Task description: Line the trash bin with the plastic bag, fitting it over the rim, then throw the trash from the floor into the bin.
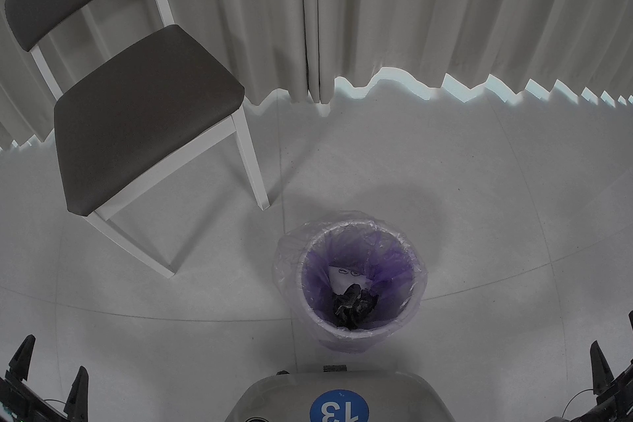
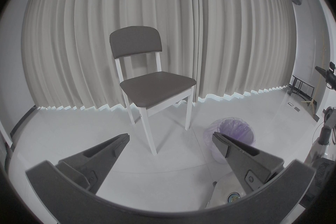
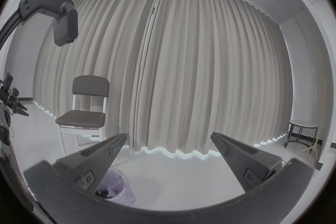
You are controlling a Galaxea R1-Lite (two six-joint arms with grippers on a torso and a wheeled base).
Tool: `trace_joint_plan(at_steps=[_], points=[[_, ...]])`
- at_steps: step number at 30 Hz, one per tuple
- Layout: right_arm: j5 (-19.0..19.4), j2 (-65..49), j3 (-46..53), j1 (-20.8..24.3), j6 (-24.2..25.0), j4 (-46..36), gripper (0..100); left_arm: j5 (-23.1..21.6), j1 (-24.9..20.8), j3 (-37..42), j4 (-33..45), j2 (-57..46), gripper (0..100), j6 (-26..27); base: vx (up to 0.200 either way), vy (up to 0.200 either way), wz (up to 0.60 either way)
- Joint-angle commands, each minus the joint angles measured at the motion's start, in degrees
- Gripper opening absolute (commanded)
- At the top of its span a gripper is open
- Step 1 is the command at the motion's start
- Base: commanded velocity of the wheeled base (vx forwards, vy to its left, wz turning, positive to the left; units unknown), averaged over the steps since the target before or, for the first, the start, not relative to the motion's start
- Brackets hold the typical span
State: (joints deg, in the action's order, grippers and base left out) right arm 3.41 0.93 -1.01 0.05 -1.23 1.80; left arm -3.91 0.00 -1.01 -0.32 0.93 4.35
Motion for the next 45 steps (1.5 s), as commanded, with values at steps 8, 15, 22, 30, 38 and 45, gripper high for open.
trace_joint_plan(at_steps=[8,15,22,30,38,45], points=[[-4.8,-0.7,0.9,0.0,4.8,-1.8,100,0.0,0.0,1.0,0.0,-0.9,100,-0.2,0.0,0.0,0.0],[-6.0,-0.6,1.0,0.0,3.1,-1.5,100,0.7,0.0,1.0,0.2,-0.9,100,-1.7,0.0,0.0,0.0],[-2.3,-0.3,1.0,0.0,0.9,-1.8,100,4.3,0.0,1.0,0.1,-0.8,100,-5.6,0.0,0.0,0.0],[-4.9,-0.3,1.0,-0.1,3.1,-1.7,100,4.0,0.0,1.0,0.1,-0.8,100,-4.4,0.0,0.0,0.0],[-5.4,-0.2,1.0,-0.1,3.4,-1.7,100,4.0,0.0,1.0,0.1,-0.9,100,-4.4,0.0,0.0,0.0],[-5.3,-0.2,1.0,-0.1,3.5,-1.7,100,4.0,0.0,1.0,0.1,-0.8,100,-4.4,0.0,0.0,0.0]])
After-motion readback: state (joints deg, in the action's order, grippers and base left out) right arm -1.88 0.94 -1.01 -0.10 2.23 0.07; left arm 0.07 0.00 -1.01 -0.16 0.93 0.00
